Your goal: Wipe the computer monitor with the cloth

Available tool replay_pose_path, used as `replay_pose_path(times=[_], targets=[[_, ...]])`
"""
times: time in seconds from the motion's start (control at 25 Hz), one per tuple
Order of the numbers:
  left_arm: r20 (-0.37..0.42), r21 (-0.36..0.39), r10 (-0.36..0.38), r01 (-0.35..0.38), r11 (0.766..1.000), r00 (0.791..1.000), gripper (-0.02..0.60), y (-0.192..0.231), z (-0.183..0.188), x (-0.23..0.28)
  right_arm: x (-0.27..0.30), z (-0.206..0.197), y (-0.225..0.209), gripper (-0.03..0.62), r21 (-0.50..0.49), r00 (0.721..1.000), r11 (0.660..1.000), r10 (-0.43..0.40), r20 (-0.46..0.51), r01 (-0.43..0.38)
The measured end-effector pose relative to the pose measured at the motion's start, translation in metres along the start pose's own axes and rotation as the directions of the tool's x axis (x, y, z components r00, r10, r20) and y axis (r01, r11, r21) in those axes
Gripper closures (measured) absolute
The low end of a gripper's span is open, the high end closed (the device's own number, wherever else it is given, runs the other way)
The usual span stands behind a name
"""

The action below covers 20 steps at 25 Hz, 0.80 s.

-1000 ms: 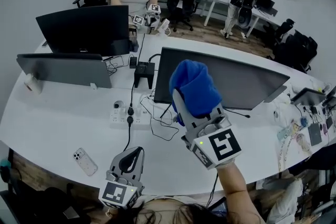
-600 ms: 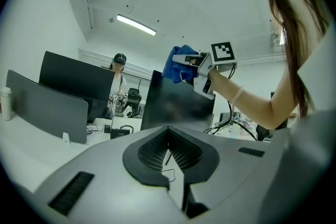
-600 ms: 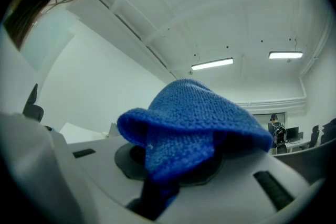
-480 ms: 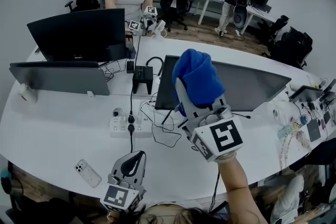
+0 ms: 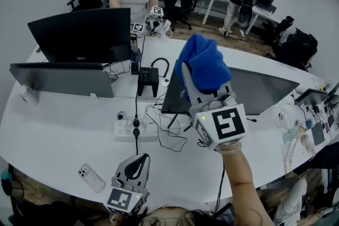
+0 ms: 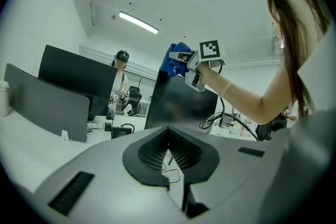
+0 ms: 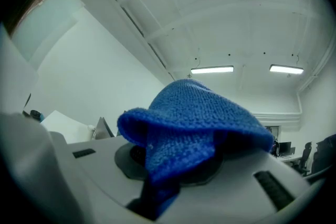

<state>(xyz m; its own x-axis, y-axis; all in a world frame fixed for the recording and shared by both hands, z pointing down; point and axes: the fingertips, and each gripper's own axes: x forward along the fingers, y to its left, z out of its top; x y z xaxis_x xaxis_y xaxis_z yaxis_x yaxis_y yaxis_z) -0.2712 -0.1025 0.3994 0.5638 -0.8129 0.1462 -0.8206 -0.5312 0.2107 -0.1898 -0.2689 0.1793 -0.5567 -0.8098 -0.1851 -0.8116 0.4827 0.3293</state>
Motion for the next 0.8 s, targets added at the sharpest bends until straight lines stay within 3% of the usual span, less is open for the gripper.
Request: replay_pose_path(times=[0.24, 0.44, 0.8], targets=[[-0.004, -0.019, 0.021, -0.021, 1.000, 1.000, 0.572, 0.009, -0.003, 0.006, 0.016, -0.006, -0.010, 0.508, -0.019, 1.000, 1.000, -0.010, -0.024, 0.010], [-0.006, -0.007, 0.013, -0.013, 1.000, 1.000, 0.572, 0.009, -0.007, 0.015, 0.025, -0.022, -0.018, 0.508, -0.026, 0.995, 1.000, -0.014, -0.101, 0.012], [-0.028, -0.037, -0.017, 0.016, 0.999, 0.999, 0.572, 0.000, -0.012, 0.029, 0.025, -0.033, -0.030, 0.508, 0.014, 0.992, 1.000, 0.005, -0.126, -0.004]])
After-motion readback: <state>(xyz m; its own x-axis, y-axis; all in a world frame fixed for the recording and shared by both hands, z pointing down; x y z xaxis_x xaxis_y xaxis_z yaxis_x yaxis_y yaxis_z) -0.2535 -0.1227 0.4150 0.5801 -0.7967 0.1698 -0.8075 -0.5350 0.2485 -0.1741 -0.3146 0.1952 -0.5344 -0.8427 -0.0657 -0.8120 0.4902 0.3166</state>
